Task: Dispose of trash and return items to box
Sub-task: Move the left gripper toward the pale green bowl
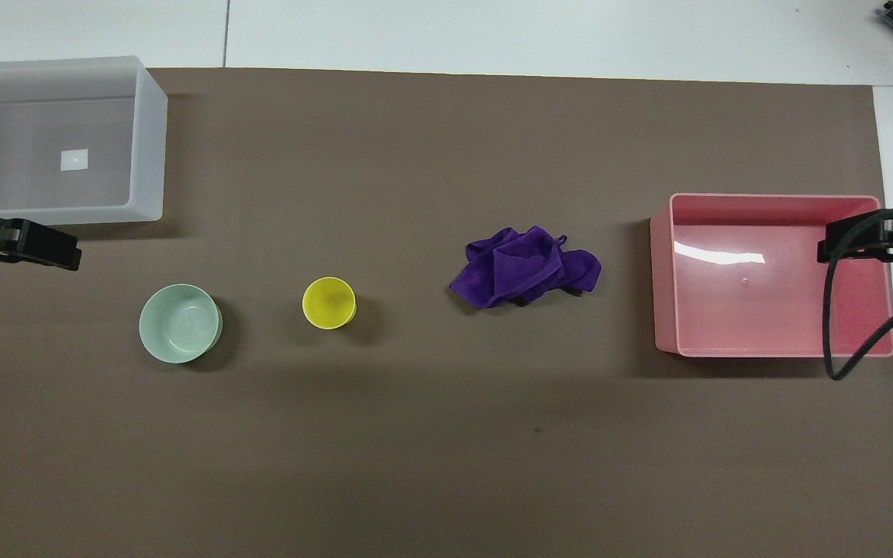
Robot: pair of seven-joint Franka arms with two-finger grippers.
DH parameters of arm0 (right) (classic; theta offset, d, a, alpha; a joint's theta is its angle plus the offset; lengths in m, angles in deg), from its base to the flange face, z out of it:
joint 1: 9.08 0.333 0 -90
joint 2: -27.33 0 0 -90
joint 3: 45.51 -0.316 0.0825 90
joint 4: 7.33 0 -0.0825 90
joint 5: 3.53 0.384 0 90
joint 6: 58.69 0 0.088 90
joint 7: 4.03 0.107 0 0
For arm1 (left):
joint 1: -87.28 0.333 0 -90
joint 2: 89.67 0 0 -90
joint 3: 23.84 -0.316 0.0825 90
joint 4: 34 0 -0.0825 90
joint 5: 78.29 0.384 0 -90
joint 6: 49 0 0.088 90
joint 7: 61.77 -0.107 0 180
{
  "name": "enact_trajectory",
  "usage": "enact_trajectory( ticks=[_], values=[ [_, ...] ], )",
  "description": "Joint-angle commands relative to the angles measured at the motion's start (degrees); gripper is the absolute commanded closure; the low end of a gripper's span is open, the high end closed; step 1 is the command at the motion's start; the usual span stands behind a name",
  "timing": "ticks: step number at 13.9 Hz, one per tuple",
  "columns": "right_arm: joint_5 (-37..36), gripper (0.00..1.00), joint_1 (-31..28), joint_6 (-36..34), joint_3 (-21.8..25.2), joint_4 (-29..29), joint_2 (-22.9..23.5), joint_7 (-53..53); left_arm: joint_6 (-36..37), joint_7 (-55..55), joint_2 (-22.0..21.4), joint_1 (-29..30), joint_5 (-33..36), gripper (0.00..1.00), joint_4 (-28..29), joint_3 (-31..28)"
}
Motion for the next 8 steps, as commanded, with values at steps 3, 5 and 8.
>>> enact_trajectory(
  ticks=[3, 5, 8],
  values=[
    [0.6, 0.0, -0.45, 2.35, -0.35, 4.45, -3.15, 0.73, -1.51, 0.44, -1.82, 0.18, 1.08, 0.0, 2.49, 0.38],
    [0.51, 0.0, -0.45, 2.35, -0.35, 4.45, -3.15, 0.64, -1.24, 0.7, -1.82, 0.18, 1.08, 0.0, 2.57, 0.38],
    [0.51, 0.0, -0.45, 2.09, -0.35, 4.54, -3.24, 0.38, -0.89, 0.96, -1.99, -0.35, 1.08, 0.0, 2.83, 0.38]
  ],
)
